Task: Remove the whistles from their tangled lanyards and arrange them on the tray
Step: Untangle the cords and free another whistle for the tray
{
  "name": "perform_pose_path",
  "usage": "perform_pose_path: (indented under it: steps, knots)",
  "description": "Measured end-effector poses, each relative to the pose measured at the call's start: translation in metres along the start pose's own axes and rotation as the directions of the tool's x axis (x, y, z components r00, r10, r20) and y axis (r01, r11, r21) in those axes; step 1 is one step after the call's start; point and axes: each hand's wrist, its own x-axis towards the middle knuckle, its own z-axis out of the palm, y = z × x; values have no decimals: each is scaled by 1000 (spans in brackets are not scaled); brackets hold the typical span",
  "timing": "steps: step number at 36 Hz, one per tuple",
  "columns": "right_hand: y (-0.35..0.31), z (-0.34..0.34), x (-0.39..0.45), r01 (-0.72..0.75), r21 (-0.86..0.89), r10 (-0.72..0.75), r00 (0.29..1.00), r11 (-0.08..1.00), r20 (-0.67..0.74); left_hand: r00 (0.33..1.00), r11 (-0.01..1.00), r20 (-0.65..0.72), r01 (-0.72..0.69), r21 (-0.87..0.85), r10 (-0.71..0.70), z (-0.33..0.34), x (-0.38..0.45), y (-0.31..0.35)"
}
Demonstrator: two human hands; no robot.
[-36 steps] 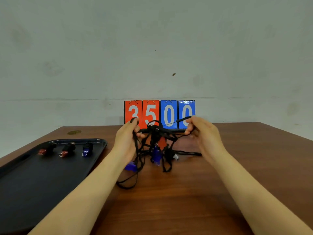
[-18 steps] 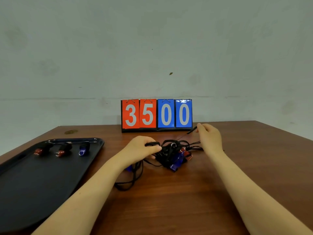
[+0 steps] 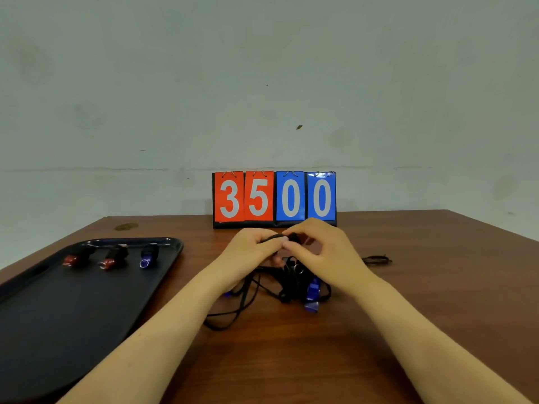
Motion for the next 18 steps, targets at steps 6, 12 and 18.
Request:
perform_pose_path:
  steps: [6, 12, 18]
  knots:
    - [-2, -3, 1, -139, 206, 151, 988, 969, -44, 999, 994, 27, 20, -111, -17, 2, 0, 0]
    - [-4, 0, 3, -253, 424, 289, 957, 870, -21, 999, 996, -33, 2, -86, -5, 3, 0, 1]
    - [-5, -2, 4, -353, 630, 390, 917, 692, 85, 1000, 972, -9, 24, -234, -27, 4, -1, 1]
